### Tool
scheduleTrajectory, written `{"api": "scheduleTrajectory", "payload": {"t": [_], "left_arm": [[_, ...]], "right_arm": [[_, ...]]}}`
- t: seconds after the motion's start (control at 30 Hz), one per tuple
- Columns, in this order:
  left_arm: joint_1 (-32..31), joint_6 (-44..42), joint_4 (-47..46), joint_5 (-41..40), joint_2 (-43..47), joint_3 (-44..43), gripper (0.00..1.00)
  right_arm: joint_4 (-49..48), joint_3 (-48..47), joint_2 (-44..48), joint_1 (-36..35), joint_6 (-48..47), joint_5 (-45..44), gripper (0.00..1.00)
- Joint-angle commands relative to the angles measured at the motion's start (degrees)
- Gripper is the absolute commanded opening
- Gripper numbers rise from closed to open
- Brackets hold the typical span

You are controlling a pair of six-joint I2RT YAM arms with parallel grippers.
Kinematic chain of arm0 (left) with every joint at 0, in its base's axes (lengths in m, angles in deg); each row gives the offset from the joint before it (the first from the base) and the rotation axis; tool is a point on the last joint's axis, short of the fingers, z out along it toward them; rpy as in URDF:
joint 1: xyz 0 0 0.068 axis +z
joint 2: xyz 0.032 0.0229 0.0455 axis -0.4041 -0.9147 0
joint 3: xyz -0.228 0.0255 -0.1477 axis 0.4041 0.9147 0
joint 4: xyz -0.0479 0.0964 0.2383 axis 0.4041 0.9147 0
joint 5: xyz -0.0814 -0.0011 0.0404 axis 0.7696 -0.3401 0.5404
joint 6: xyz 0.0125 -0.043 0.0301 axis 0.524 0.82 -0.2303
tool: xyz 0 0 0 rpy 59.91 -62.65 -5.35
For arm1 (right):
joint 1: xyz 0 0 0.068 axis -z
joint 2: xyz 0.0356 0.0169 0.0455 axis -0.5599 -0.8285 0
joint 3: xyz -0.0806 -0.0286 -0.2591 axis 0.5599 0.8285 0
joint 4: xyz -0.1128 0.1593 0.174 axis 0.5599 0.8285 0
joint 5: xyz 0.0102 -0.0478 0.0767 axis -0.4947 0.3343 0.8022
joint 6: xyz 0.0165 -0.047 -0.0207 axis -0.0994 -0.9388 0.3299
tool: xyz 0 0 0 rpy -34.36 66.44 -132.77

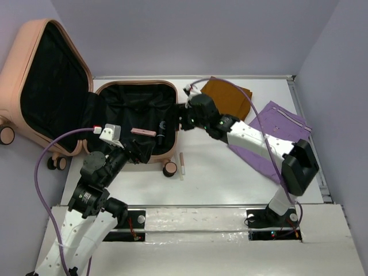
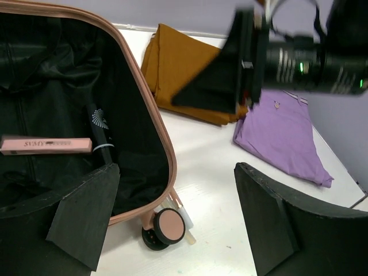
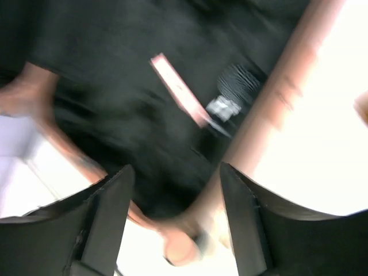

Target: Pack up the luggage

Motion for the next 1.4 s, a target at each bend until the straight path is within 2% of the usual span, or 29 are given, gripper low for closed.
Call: {"api": "scheduleTrajectory", "payload": {"t": [0.0, 0.03, 0.07, 0.13, 0.27, 0.37, 0.5, 0.63, 0.9, 0.97, 1.1, 1.17, 1.23, 1.37], "left_arm": [[0.85, 0.07, -2.44, 1.19, -0.08, -2.11, 0.92], [0.94, 0.07, -2.44, 1.45, -0.17, -2.11, 0.92], [1.02, -0.02, -2.44, 1.72, -0.52, -2.11, 0.92], [1.02, -0.02, -2.44, 1.72, -0.44, -2.11, 0.92], [1.11, 0.07, -2.53, 1.63, -0.52, -2.11, 0.92], [1.2, -0.02, -2.44, 1.72, -0.96, -2.03, 0.92], [1.2, 0.07, -2.53, 1.81, -1.05, -2.03, 0.92], [1.29, 0.07, -2.44, 1.89, -1.05, -2.03, 0.92], [1.29, -0.02, -2.61, 2.16, -0.79, -2.02, 0.92], [1.29, -0.02, -2.53, 2.16, -0.79, -2.02, 0.92], [1.29, -0.02, -2.61, 2.42, -0.7, -1.94, 0.92], [1.29, -0.02, -2.62, 2.51, -0.7, -2.02, 0.92], [1.29, -0.02, -2.7, 2.51, -0.53, -1.94, 0.92], [1.29, -0.02, -2.61, 2.51, -0.61, -1.94, 0.92]], "right_arm": [[-0.33, 14.01, 10.42, 0.27, 1.71, -8.08, 0.6], [-0.6, 19.31, 12.09, -0.25, 2.76, -8.35, 0.47], [-1.21, 23.81, 12.71, -0.78, 3.73, -10.0, 0.39], [-1.91, 27.26, 13.51, -2.01, 4.62, -12.12, 0.32], [-4.37, 30.62, 11.93, -5.08, 6.46, -13.01, 0.34], [-5.6, 29.31, 7.81, -7.28, 7.87, -13.62, 0.43], [-8.67, 27.72, 3.15, -10.36, 9.63, -13.45, 0.48], [-10.62, 26.31, -1.15, -12.56, 10.68, -14.24, 0.49], [-9.57, 24.56, -4.42, -13.61, 10.86, -18.09, 0.44], [-5.02, 23.85, -4.77, -13.61, 11.12, -20.38, 0.42], [-1.4, 23.41, -4.95, -13.61, 10.95, -23.81, 0.34], [0.1, 23.06, -5.3, -13.61, 10.86, -24.69, 0.34], [2.03, 22.53, -6.08, -13.61, 10.51, -25.75, 0.28], [5.55, 21.57, -7.67, -13.61, 10.25, -27.77, 0.28]]}}
